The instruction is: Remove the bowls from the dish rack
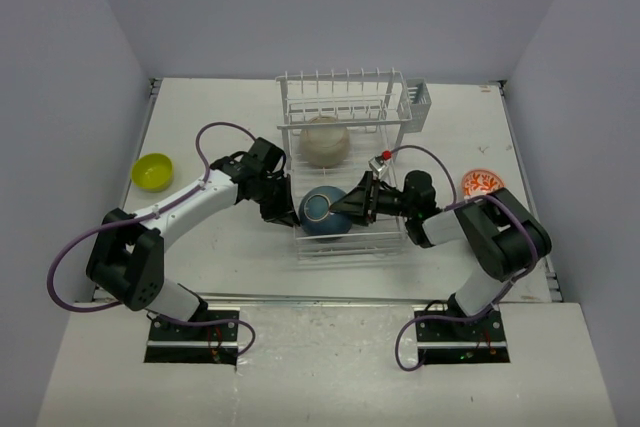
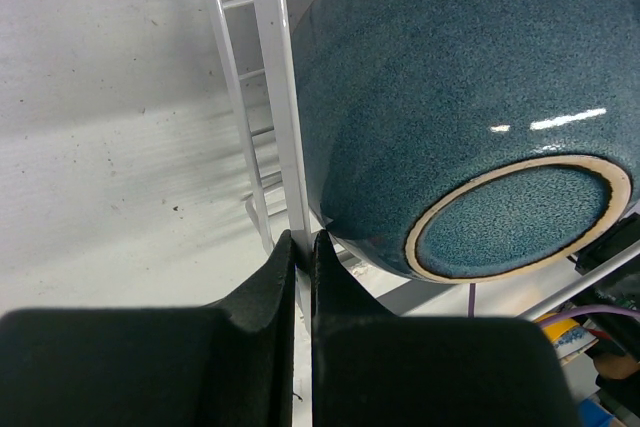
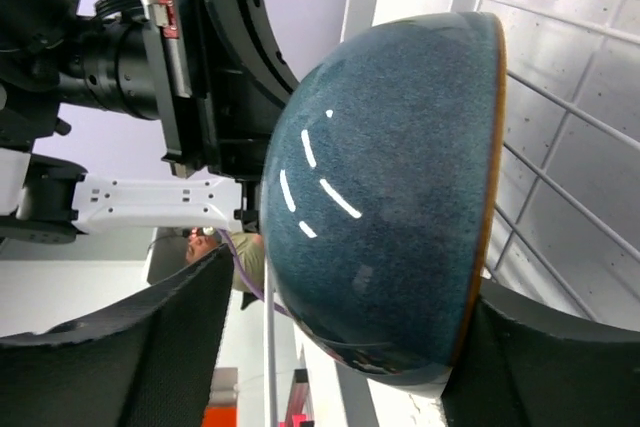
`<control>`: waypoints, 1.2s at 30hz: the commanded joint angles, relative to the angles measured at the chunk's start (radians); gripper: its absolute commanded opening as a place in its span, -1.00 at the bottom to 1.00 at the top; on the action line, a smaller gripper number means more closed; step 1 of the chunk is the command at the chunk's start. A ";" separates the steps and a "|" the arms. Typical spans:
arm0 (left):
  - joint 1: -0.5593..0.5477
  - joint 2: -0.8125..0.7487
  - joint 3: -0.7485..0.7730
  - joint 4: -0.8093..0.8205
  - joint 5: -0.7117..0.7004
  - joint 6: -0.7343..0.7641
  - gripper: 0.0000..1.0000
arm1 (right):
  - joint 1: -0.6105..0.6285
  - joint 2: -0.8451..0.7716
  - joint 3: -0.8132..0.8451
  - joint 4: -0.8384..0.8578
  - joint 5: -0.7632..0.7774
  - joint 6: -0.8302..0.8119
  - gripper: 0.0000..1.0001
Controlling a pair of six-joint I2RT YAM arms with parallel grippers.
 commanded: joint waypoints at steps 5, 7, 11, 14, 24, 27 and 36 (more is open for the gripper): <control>-0.003 0.063 -0.046 0.098 -0.079 0.068 -1.00 | 0.010 0.047 -0.001 0.193 -0.043 0.089 -0.05; -0.003 0.063 -0.050 0.100 -0.077 0.068 -1.00 | 0.011 0.058 0.002 0.223 -0.049 0.100 -0.18; -0.003 0.065 -0.053 0.106 -0.073 0.067 -1.00 | 0.011 0.099 0.013 0.283 -0.063 0.151 -0.76; -0.003 0.065 -0.053 0.108 -0.071 0.064 -1.00 | 0.011 0.122 0.017 0.311 -0.073 0.175 -0.94; -0.003 0.066 -0.053 0.120 -0.065 0.065 -1.00 | 0.011 0.124 0.036 0.368 -0.109 0.221 -1.00; -0.003 0.066 -0.055 0.128 -0.065 0.067 -1.00 | 0.013 0.076 0.033 0.366 -0.115 0.224 -1.00; -0.003 0.081 -0.063 0.164 -0.050 0.067 -1.00 | 0.011 -0.303 0.115 -0.155 -0.118 -0.011 -1.00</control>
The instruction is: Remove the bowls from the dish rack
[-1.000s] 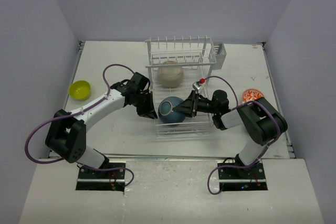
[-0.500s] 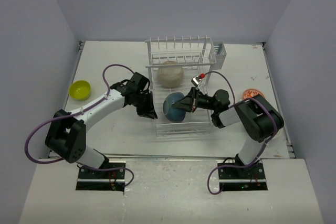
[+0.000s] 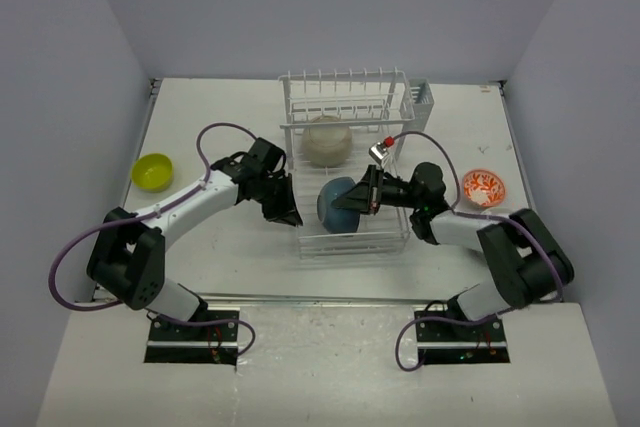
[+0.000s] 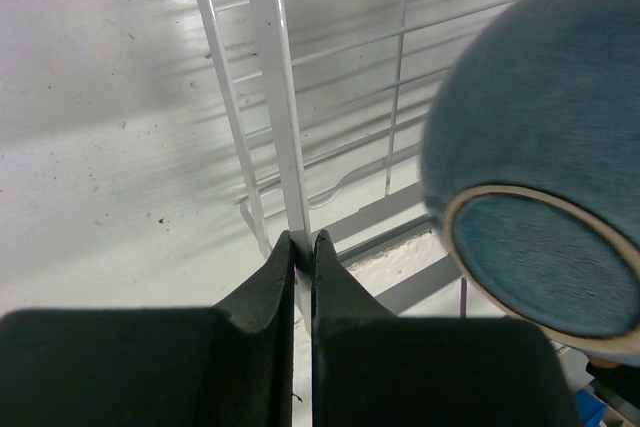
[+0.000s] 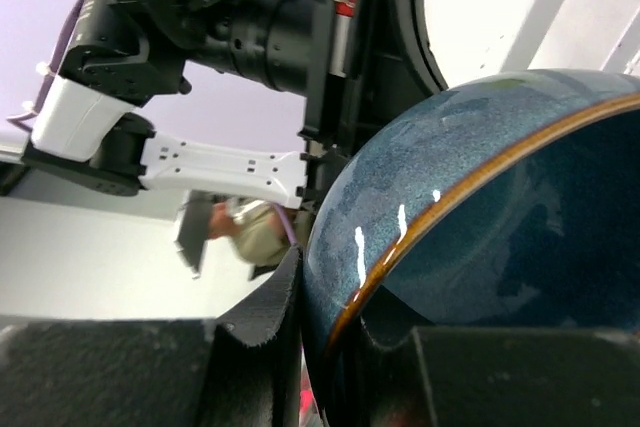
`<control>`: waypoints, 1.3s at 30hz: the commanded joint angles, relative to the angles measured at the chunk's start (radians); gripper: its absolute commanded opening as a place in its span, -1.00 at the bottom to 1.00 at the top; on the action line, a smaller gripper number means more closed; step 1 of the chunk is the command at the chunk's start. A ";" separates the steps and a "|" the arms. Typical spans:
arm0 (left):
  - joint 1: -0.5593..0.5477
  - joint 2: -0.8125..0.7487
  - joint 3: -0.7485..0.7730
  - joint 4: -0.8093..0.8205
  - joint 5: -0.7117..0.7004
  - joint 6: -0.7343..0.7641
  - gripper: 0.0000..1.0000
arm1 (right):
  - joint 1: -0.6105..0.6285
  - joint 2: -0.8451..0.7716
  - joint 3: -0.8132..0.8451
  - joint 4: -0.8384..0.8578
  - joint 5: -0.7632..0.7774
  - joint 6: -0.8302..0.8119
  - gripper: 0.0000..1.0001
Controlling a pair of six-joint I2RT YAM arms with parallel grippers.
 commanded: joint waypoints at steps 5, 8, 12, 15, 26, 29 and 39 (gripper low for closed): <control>-0.005 0.076 -0.058 0.144 -0.076 0.072 -1.00 | -0.001 -0.423 0.199 -0.843 0.050 -0.440 -1.00; -0.005 0.071 -0.065 0.154 -0.076 0.074 -1.00 | -0.007 -0.497 0.245 -1.008 0.090 -0.525 -1.00; -0.005 0.073 -0.074 0.167 -0.070 0.075 -1.00 | -0.017 -0.580 0.312 -1.218 0.251 -0.629 -1.00; -0.005 0.067 -0.082 0.174 -0.069 0.072 -1.00 | -0.050 -0.649 0.369 -1.407 0.439 -0.698 -1.00; -0.002 0.045 -0.128 0.171 -0.081 0.069 -1.00 | -0.132 -0.593 0.700 -2.031 1.204 -0.898 -1.00; 0.003 0.033 -0.128 0.165 -0.085 0.072 -1.00 | -0.136 -0.542 0.716 -2.126 1.363 -0.893 -1.00; 0.027 -0.007 -0.173 0.179 -0.078 0.084 -1.00 | -0.247 -0.444 0.655 -2.266 1.598 -0.899 -1.00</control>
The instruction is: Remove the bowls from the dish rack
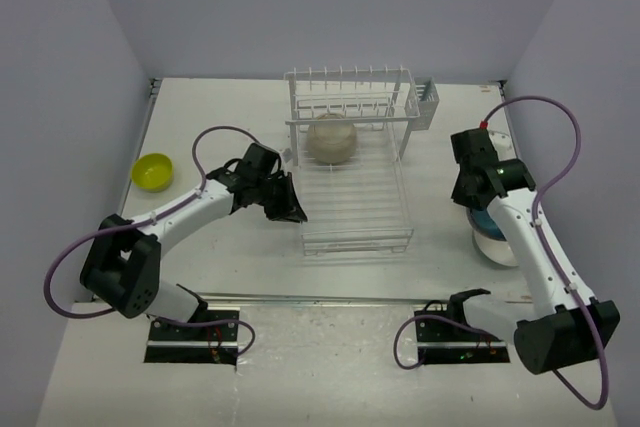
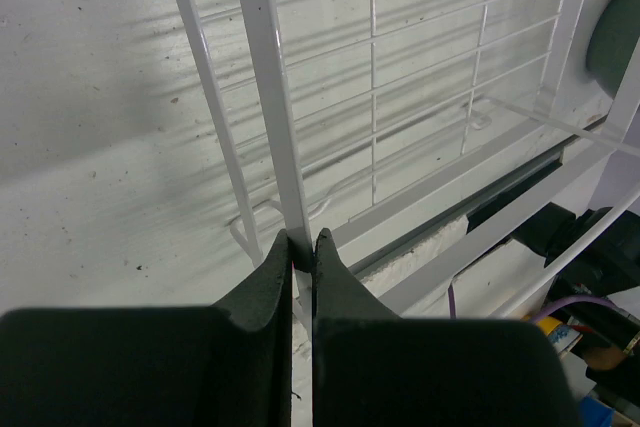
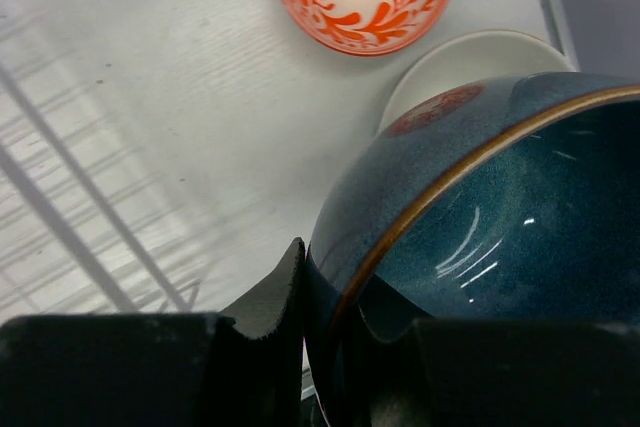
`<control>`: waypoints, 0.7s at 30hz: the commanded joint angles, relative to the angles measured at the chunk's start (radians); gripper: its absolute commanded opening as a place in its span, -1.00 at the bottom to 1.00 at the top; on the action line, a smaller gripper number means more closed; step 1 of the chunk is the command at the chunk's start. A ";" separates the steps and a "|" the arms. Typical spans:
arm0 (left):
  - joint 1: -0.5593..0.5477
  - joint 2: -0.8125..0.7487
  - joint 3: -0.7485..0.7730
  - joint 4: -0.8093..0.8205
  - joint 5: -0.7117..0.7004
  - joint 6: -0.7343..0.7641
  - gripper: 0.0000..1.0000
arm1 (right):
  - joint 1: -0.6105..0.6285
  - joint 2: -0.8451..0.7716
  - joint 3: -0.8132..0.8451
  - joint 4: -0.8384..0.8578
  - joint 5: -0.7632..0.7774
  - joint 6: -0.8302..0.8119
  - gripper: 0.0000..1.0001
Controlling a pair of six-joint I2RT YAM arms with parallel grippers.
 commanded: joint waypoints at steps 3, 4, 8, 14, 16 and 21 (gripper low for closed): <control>0.023 0.033 -0.090 0.000 -0.100 0.096 -1.00 | -0.067 0.038 0.002 -0.026 0.123 -0.036 -1.00; 0.024 0.028 -0.093 0.002 -0.099 0.096 -1.00 | -0.096 0.048 0.002 -0.021 0.098 -0.040 -1.00; 0.036 0.008 -0.104 0.002 -0.096 0.102 -1.00 | -0.162 0.100 -0.002 0.001 0.048 -0.076 -1.00; 0.063 -0.016 -0.124 0.005 -0.089 0.108 -1.00 | -0.211 0.160 -0.025 0.014 0.012 -0.082 -1.00; 0.067 -0.021 -0.124 0.003 -0.090 0.111 -1.00 | -0.248 0.177 -0.029 0.016 -0.012 -0.089 -1.00; 0.082 -0.024 -0.135 0.012 -0.083 0.113 -1.00 | -0.264 0.212 -0.041 0.022 -0.047 -0.097 -1.00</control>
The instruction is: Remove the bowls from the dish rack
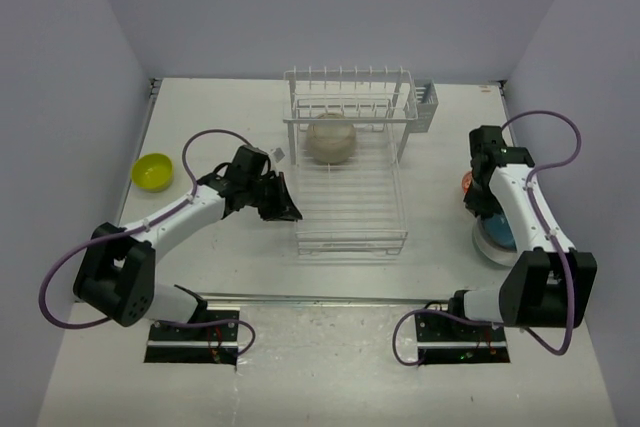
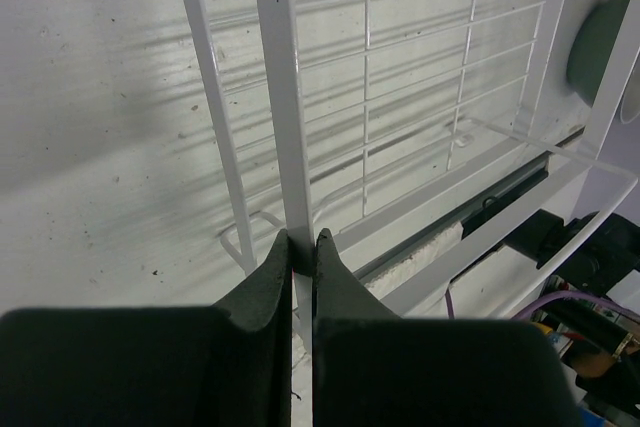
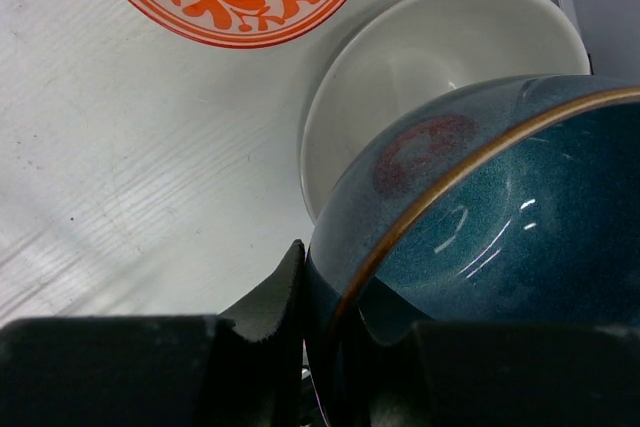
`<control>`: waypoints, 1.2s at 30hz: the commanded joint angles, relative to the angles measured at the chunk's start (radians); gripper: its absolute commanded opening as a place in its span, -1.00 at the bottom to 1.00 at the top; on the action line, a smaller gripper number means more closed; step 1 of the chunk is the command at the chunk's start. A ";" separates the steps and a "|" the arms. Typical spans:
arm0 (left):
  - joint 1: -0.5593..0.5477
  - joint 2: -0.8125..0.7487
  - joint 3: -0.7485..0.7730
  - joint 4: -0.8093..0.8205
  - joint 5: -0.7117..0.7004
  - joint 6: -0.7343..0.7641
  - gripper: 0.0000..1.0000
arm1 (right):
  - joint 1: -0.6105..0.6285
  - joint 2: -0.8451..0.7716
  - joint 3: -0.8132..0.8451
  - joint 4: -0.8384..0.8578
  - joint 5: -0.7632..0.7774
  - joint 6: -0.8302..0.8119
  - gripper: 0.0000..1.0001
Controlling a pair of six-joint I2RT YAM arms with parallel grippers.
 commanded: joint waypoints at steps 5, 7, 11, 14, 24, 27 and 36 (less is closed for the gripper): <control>0.036 0.042 -0.060 -0.042 -0.107 0.107 -1.00 | -0.027 0.073 0.014 0.017 -0.010 -0.042 -1.00; 0.037 0.045 -0.059 -0.036 -0.102 0.106 -1.00 | -0.033 0.090 0.013 0.023 -0.005 -0.042 -1.00; 0.039 0.056 -0.059 -0.027 -0.096 0.102 -1.00 | -0.073 0.156 0.013 0.024 0.000 -0.038 -1.00; 0.039 0.065 -0.057 -0.019 -0.088 0.099 -1.00 | -0.111 0.193 0.006 0.029 -0.019 -0.039 -1.00; 0.039 0.071 -0.060 -0.005 -0.088 0.081 -1.00 | -0.120 0.274 0.006 0.038 -0.025 -0.045 -1.00; 0.040 0.068 -0.072 0.003 -0.085 0.073 -1.00 | -0.120 0.300 0.005 0.044 -0.037 -0.048 -1.00; 0.045 0.062 -0.082 0.009 -0.088 0.066 -1.00 | -0.120 0.326 -0.004 0.057 -0.046 -0.047 -0.77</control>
